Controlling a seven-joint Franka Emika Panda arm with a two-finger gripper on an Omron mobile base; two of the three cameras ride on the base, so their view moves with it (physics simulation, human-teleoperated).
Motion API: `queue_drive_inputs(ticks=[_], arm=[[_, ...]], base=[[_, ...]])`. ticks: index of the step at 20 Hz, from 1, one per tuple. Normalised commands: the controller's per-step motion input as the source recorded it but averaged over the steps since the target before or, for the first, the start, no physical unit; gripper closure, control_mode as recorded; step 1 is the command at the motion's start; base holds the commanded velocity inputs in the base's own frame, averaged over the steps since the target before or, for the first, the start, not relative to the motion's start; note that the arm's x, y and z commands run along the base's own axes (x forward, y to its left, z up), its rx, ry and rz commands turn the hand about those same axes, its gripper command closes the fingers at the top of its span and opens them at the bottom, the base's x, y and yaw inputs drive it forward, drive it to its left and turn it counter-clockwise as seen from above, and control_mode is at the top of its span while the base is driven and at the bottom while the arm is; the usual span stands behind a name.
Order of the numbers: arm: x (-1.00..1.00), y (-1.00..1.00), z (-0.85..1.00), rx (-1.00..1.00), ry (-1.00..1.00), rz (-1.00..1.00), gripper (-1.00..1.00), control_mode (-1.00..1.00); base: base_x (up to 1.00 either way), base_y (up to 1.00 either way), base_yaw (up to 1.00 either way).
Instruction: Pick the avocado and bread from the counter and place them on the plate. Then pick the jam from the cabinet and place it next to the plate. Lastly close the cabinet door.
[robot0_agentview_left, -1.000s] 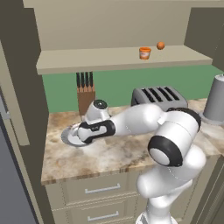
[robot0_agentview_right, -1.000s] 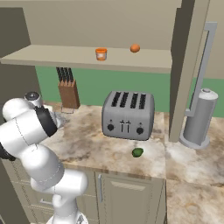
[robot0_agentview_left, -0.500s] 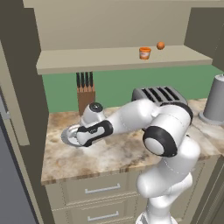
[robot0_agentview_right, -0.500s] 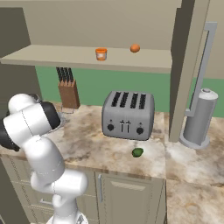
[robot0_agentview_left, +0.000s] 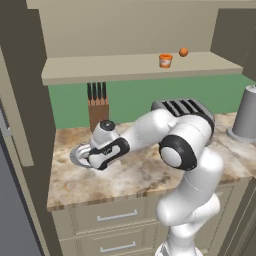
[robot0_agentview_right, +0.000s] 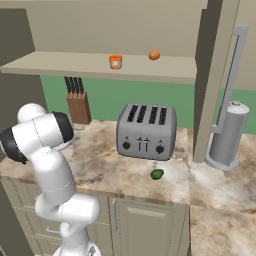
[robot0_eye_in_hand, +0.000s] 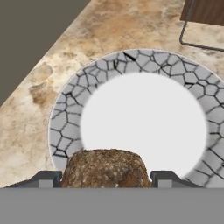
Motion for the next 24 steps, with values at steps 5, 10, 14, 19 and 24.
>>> queue_drive_inputs(ticks=[5,10,14,19,24], arm=[[0.07,0.05,-0.15,-0.01,0.0,0.0,1.0,-1.0],[0.04,0.04,-0.1,0.0,0.0,0.0,1.0,-1.0],[0.04,0.04,-0.07,0.0,0.0,0.0,1.0,-1.0],[0.05,0.01,-0.01,0.0,-0.01,0.0,-1.0,-1.0],[0.16,0.0,0.0,0.0,-0.13,0.0,-1.0,-1.0]], base=[[0.0,0.0,0.0],[0.0,0.0,0.0],[0.0,0.0,0.0],[0.0,0.0,0.0],[0.0,0.0,0.0]])
